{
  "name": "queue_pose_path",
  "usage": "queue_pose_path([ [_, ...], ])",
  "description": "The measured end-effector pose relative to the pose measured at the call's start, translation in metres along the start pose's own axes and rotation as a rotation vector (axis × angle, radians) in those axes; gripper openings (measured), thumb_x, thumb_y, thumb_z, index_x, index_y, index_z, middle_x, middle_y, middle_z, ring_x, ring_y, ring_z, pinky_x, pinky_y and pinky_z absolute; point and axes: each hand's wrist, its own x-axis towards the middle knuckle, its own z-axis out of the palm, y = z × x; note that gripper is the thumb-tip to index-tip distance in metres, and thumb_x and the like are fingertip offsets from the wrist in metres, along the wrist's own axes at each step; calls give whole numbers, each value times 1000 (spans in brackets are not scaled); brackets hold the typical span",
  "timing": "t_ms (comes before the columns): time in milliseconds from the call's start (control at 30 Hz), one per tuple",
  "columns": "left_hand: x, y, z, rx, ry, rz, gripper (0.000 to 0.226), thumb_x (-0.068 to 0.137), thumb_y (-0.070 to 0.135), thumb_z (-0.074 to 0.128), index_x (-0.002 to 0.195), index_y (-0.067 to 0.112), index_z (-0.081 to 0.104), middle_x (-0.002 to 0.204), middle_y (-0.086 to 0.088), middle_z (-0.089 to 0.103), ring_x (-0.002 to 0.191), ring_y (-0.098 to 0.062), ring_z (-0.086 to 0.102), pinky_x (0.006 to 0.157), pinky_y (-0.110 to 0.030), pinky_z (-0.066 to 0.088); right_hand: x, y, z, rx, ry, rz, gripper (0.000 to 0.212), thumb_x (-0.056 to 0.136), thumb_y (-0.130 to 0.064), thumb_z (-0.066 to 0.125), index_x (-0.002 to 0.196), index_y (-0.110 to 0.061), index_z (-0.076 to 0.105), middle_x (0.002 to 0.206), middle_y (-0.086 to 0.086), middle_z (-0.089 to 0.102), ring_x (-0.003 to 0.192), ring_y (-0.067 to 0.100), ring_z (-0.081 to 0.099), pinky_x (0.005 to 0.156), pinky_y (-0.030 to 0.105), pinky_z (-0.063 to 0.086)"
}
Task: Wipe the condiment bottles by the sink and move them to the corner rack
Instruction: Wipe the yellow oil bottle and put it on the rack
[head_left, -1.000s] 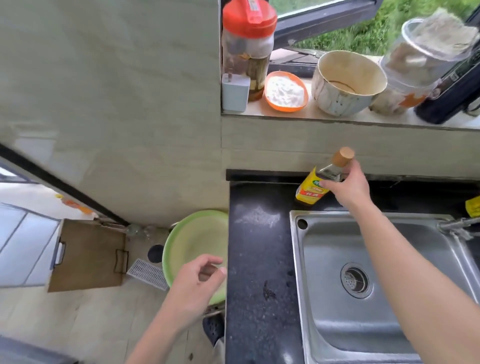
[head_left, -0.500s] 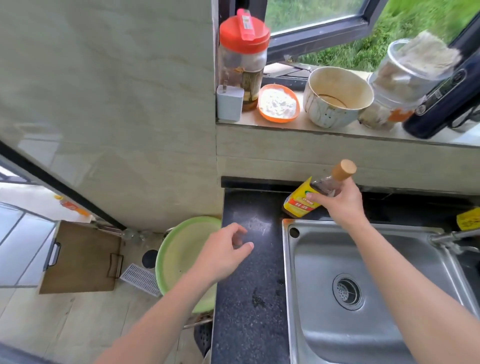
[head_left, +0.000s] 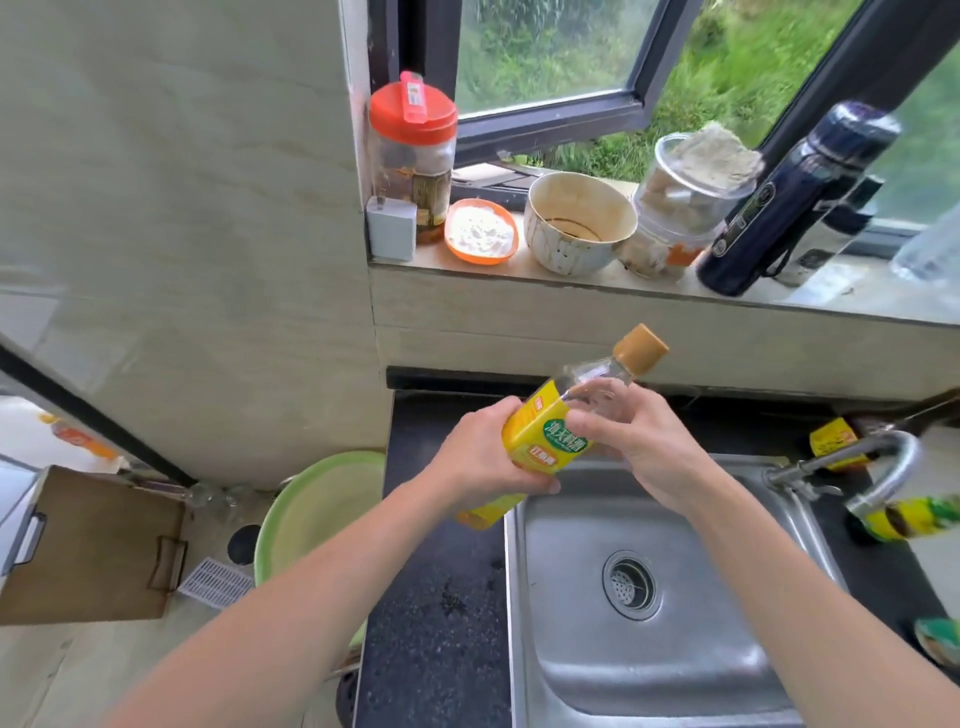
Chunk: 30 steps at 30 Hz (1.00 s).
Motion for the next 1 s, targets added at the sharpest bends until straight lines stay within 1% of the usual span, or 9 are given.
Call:
queue_pose_path([
  [133,-17,-11,18,69,17,-50,52,46,49,82,84,28,51,81,8,67,78,-19,64,75,-44,55,-3,-7,-14,-244,298,-234,41,81,-45,64,115,-22,58,91,3,69,76,15,69,59,30,55],
  [233,-30,-17,32,64,2,-51,47,51,46,83,79,32,48,81,9,64,77,-17,62,75,-41,54,1,-8,-19,-789,337,-464,42,91,-50,47,78,-14,62,65,1,63,60,24,60,58,35,49],
  [400,-48,-26,55,168,198,-130,47,60,48,80,87,31,45,81,8,65,75,-18,62,65,-30,48,11,-14,8,-1240,255,-272,48,99,-33,40,54,-14,35,64,10,49,66,34,44,60,34,34],
  [500,-58,-30,66,300,359,-203,44,65,50,73,91,27,46,78,8,63,70,-20,59,59,-29,38,17,-19,24,-1309,216,-6,35,97,-23,38,64,-11,39,82,11,48,77,32,46,68,34,35],
  [600,-63,-41,66,269,341,-233,44,62,49,73,88,28,45,75,11,59,72,-20,60,60,-31,40,21,-25,34,-1328,107,105,20,95,-25,40,82,-11,46,91,14,49,89,34,50,72,34,36],
  [700,-60,-51,44,-122,134,-217,44,53,35,85,86,25,56,79,5,70,76,-17,67,72,-42,56,16,-24,34,-1218,23,-253,45,97,-44,37,68,-12,50,69,7,55,71,32,50,64,35,41],
  [800,-58,-50,19,-283,-118,-153,51,54,16,90,97,23,65,90,0,75,77,-13,69,80,-43,58,9,-21,27,-1161,-24,-596,53,96,-43,33,59,-8,49,54,4,52,53,30,47,54,38,45],
  [900,-55,-45,11,-219,-116,-126,51,53,21,91,95,22,63,90,-2,74,80,-18,69,78,-44,59,9,-26,31,-1212,83,-531,55,98,-40,32,57,-6,47,52,6,50,56,36,51,54,39,45],
  [1000,-53,-40,13,93,144,-147,48,54,41,83,88,25,53,85,3,70,81,-24,65,69,-39,54,10,-33,47,-1370,257,-277,46,101,-32,35,71,-6,59,72,12,54,78,39,57,67,38,41],
])
